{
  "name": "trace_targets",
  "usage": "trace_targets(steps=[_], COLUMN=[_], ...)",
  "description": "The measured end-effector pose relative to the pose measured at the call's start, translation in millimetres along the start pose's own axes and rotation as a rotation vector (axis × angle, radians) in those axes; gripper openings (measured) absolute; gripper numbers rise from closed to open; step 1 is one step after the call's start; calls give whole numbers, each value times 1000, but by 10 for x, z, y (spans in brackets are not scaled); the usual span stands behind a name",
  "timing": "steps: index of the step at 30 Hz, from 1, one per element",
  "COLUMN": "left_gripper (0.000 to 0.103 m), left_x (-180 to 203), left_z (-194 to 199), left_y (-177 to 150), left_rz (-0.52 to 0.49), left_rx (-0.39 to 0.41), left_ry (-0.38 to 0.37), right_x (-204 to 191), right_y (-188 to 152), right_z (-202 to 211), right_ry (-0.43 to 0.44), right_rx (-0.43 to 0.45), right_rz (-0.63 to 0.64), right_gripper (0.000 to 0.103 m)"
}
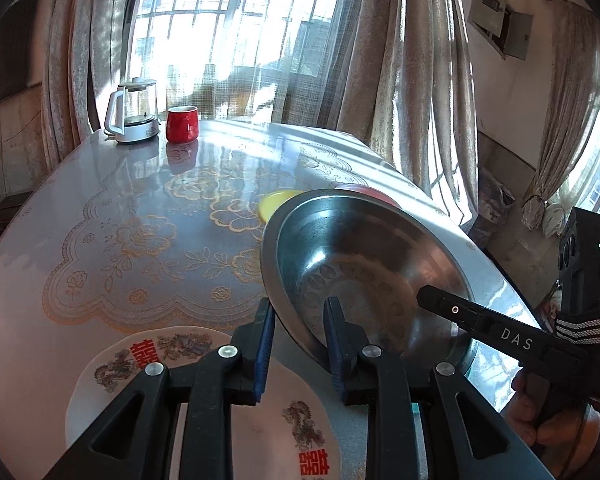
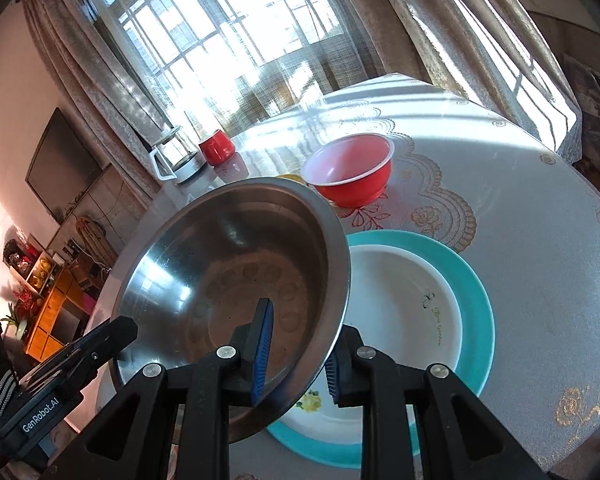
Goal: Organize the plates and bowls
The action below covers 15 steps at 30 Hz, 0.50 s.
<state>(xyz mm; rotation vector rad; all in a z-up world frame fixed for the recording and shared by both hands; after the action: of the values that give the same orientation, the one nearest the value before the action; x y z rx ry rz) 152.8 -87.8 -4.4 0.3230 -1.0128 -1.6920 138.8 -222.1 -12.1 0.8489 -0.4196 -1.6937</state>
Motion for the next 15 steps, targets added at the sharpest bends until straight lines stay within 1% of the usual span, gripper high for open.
trace_targets(steps=[4, 6, 8, 11, 15], left_gripper=[25, 25, 26, 26, 26], left_x=[-523, -822, -1106, -1468, -1803], left_z=[97, 68, -18, -164, -377], left_y=[223, 292, 335, 345, 248], left_rz=[46, 72, 88, 134, 183], left_rx=[32, 26, 12, -15, -68], left_ry=[46, 91, 132, 173, 198], right_x=[-471, -728, -969, -1234, -1414], right_y=[105, 153, 189, 242, 174], right_z=[-329, -522, -751, -1091, -1502], right_ry=[73, 95, 98, 91, 78], right_rx=[-52, -78, -107, -143, -212], right_rz=[64, 99, 137, 181, 206], right_gripper=[22, 23, 23, 23, 23])
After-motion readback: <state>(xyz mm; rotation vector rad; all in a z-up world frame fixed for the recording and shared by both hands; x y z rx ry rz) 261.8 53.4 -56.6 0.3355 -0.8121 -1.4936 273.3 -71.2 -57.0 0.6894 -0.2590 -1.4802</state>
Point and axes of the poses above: each gripper's, at about its wrist camera, not at the fingertips, and z roughly against the way its jaws point, x to its right, y to its top, the point moved 10 cm from there along -z, roughly the way its jaws point, and after that the axes turned 6 degrees about -y, right-handed, at the moved point
